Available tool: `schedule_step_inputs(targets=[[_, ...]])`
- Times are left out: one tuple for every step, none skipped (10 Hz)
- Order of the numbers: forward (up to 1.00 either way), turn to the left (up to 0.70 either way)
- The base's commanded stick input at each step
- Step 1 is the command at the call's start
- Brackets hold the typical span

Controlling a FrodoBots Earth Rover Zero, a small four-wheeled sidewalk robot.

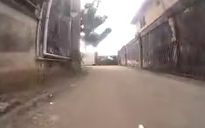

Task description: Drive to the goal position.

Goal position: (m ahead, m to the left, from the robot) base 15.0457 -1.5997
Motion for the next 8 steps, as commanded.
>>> schedule_step_inputs(targets=[[1.0,0.0],[1.0,0.0],[1.0,0.0],[1.0,0.0],[1.0,0.0],[1.0,0.0],[1.0,0.0],[1.0,0.0]])
